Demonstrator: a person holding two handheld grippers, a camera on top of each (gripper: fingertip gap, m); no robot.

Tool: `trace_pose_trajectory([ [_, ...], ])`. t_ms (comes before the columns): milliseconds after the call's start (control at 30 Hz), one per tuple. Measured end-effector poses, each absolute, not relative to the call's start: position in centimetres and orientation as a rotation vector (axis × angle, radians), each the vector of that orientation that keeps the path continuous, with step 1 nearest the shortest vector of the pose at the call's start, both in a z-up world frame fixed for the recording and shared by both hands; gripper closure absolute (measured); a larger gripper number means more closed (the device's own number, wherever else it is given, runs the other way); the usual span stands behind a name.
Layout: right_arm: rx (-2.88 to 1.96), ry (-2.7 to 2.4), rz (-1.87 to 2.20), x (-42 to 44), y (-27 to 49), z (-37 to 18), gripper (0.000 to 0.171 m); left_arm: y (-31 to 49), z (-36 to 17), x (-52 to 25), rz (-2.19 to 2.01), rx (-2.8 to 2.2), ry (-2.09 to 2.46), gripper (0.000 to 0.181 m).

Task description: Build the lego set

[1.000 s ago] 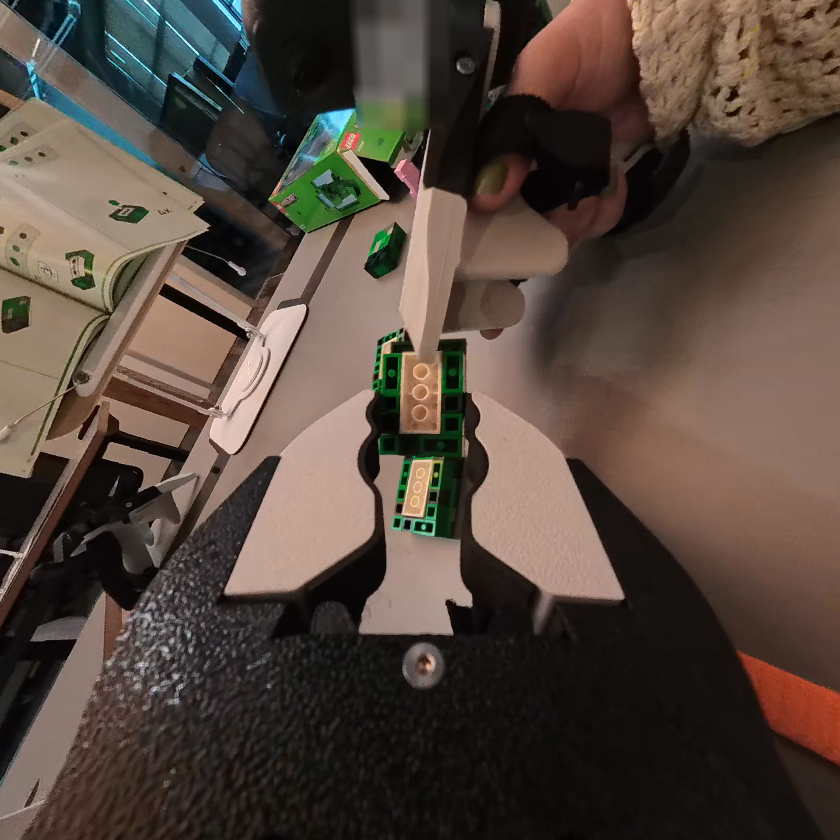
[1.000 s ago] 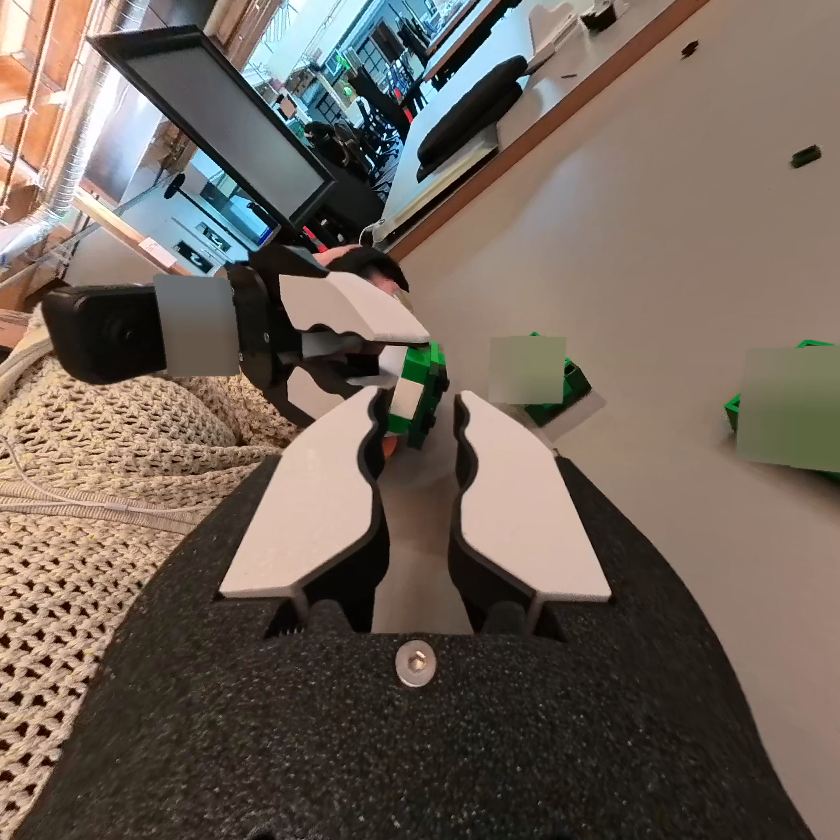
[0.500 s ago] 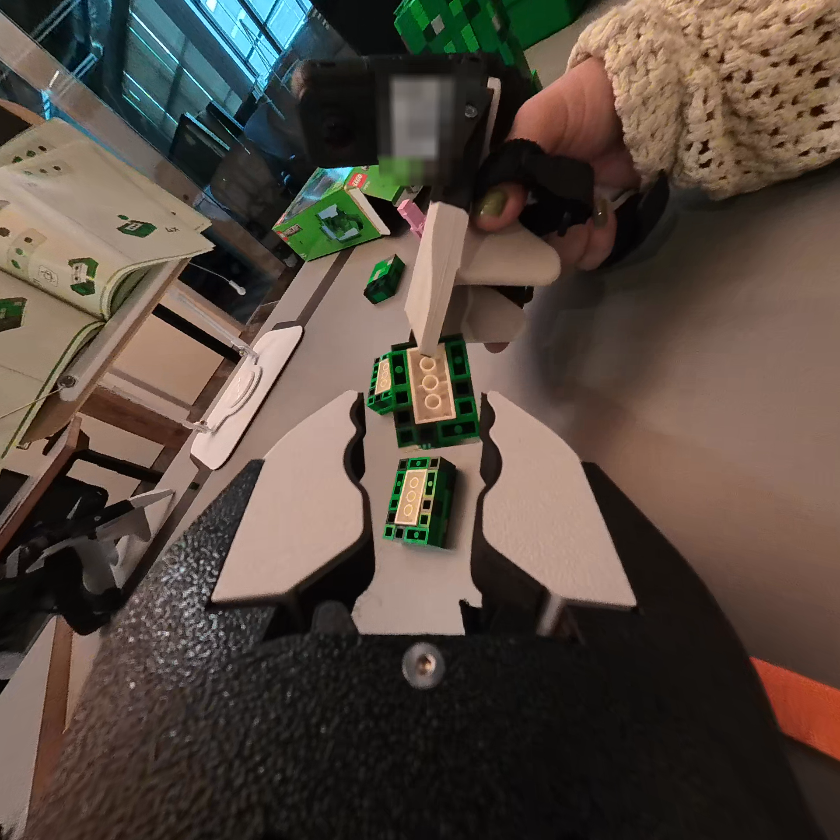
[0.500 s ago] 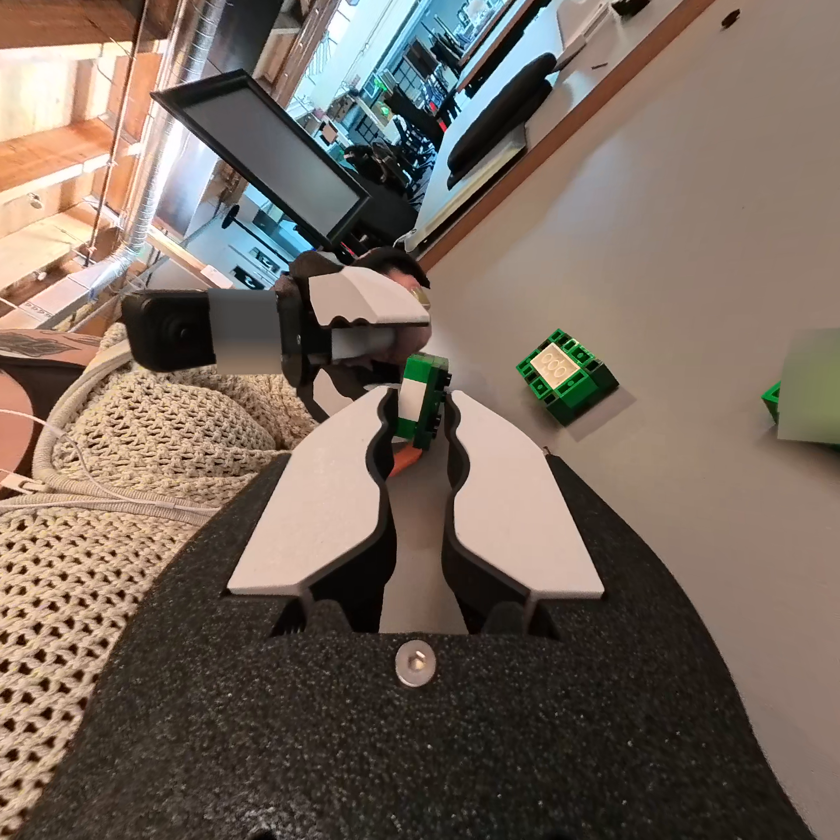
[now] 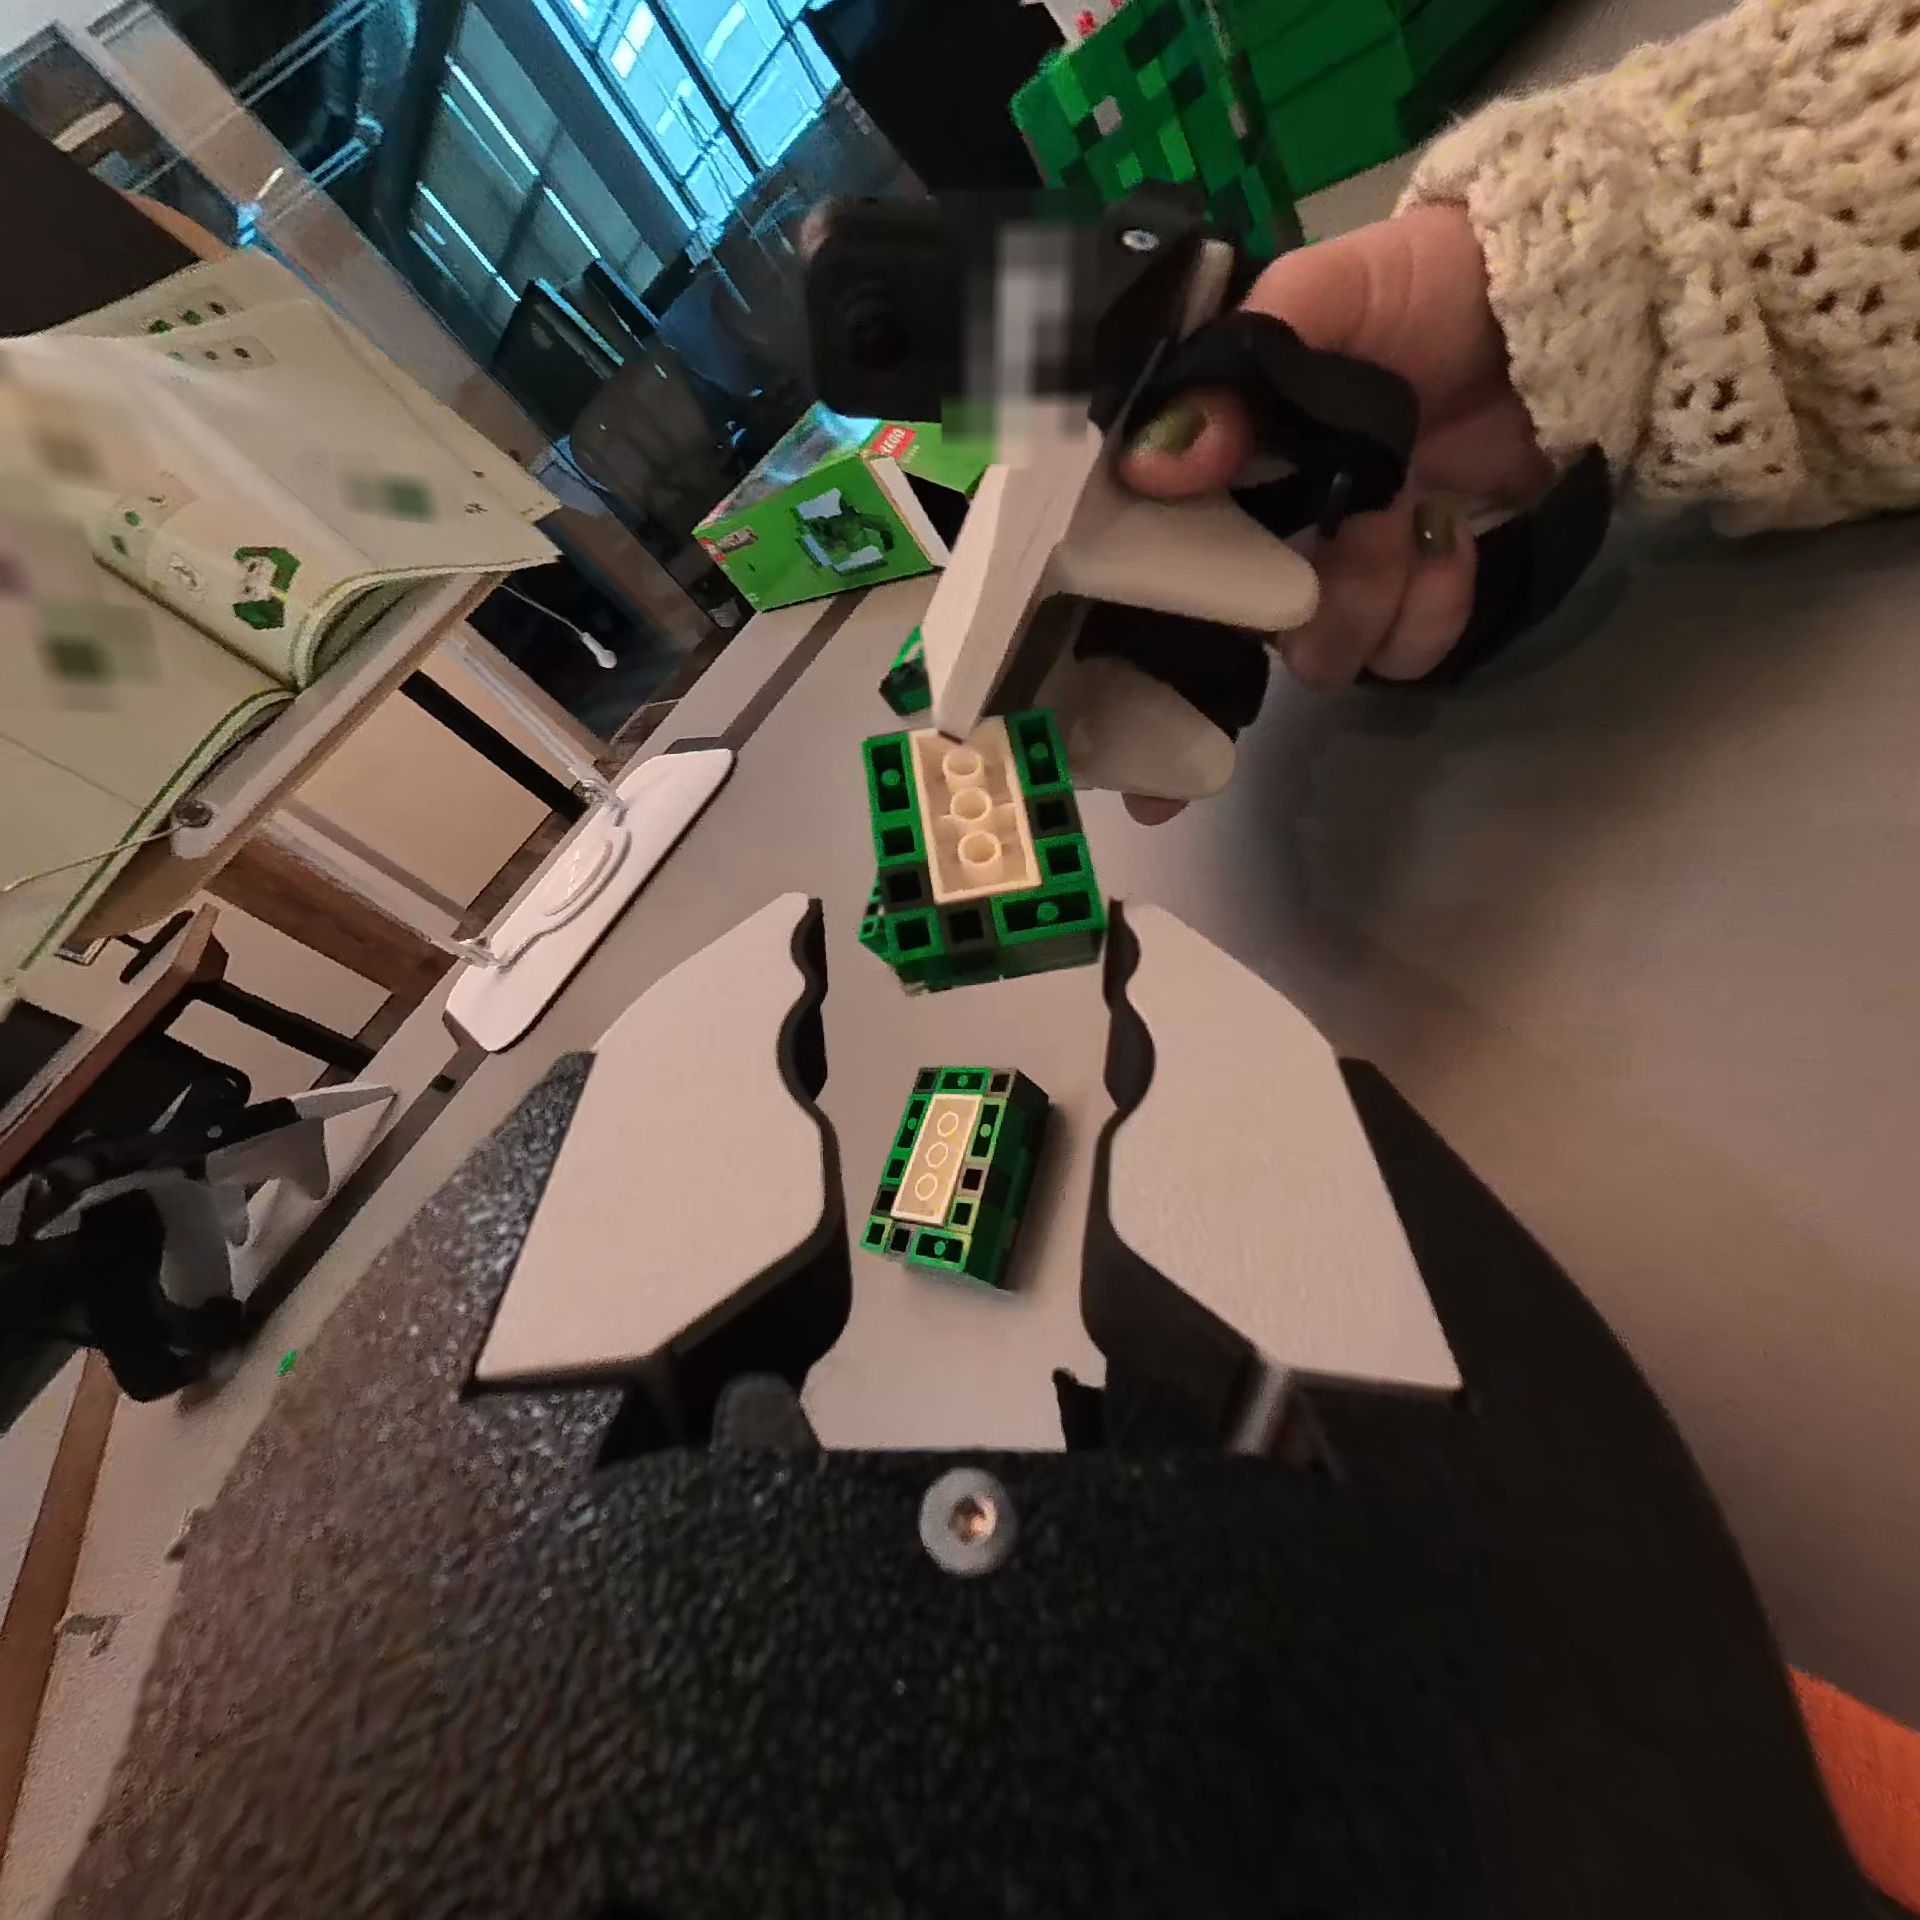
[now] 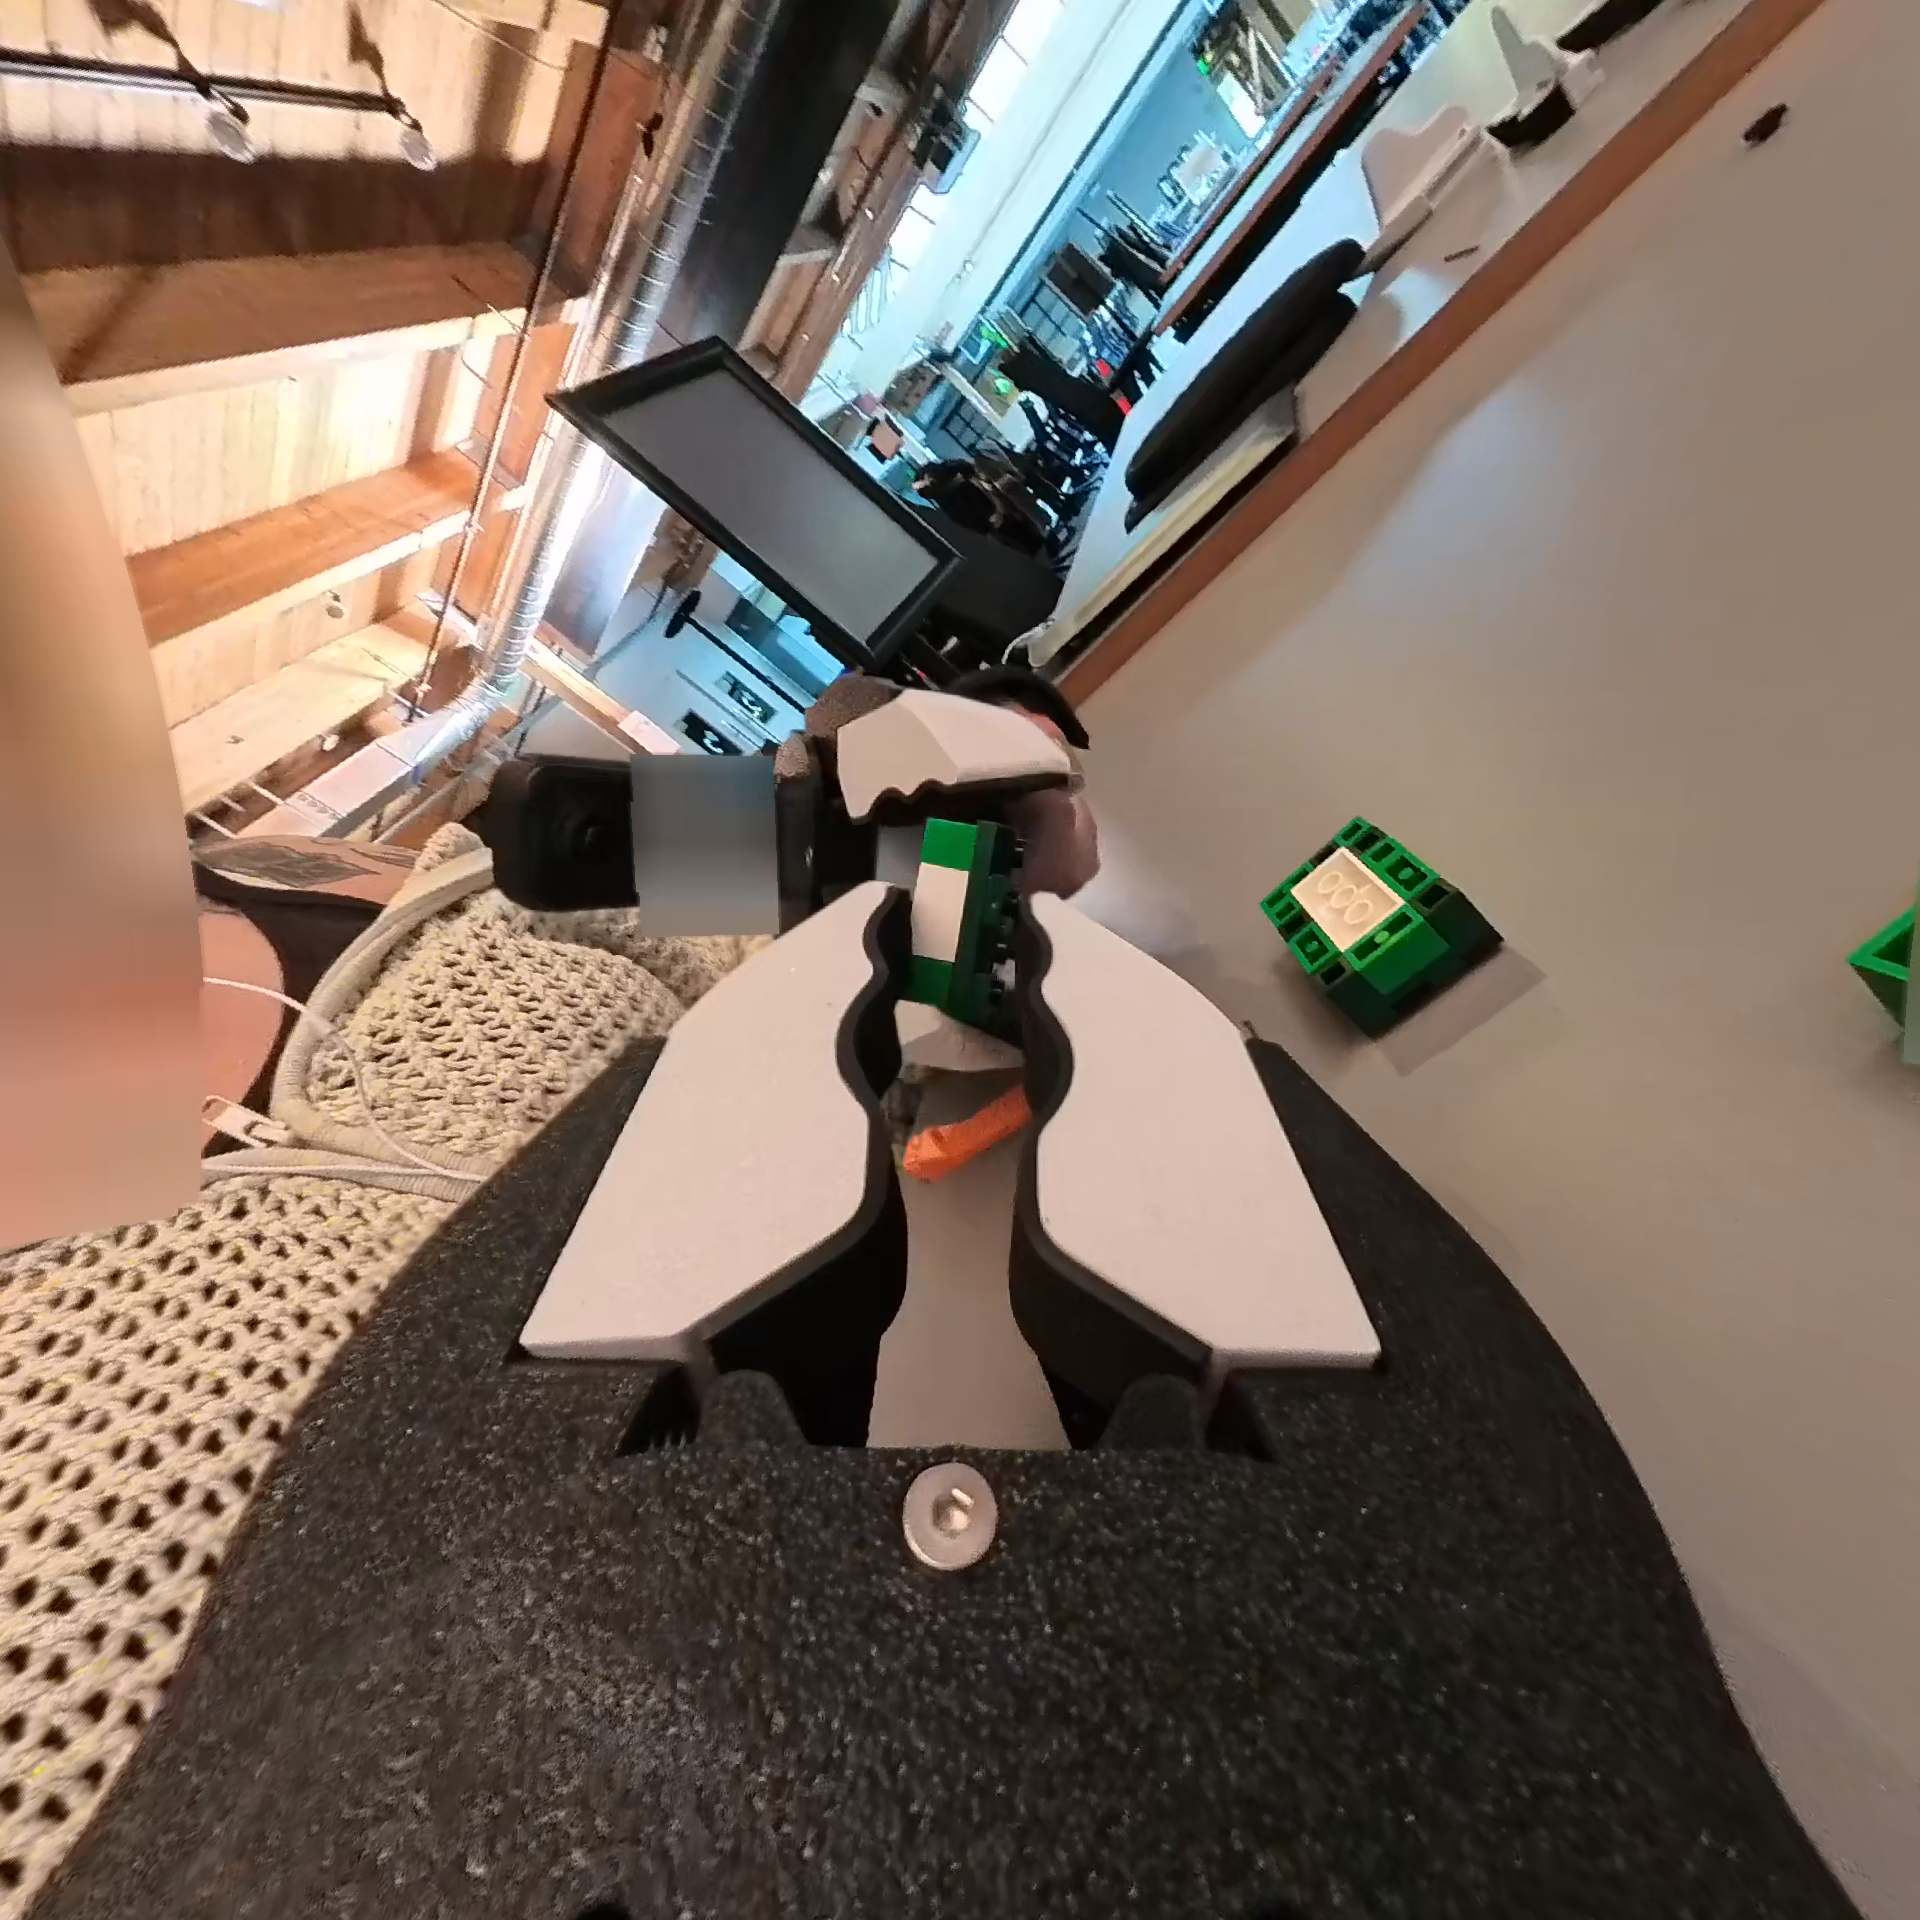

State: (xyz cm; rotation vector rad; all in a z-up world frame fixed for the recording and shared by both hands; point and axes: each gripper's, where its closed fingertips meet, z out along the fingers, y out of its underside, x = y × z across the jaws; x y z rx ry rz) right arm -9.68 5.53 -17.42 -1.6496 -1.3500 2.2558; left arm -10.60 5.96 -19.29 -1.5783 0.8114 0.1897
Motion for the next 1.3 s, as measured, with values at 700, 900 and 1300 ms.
trace_pose_trajectory([
  [700,-1.567,-1.333,1.889,-10.0,8.1,-17.4,0.138,6.1,-19.1,-13.8,0.202,-1.636,0.66,0.146],
  [900,-1.405,-1.04,1.138,-8.2,16.7,-15.9,0.135,6.9,-20.5,-17.8,0.147,-1.781,0.541,0.146],
  [1300,-1.315,-0.769,0.737,-4.8,22.0,-16.0,0.145,6.8,-21.7,-23.1,0.18,-1.819,0.449,0.146],
])
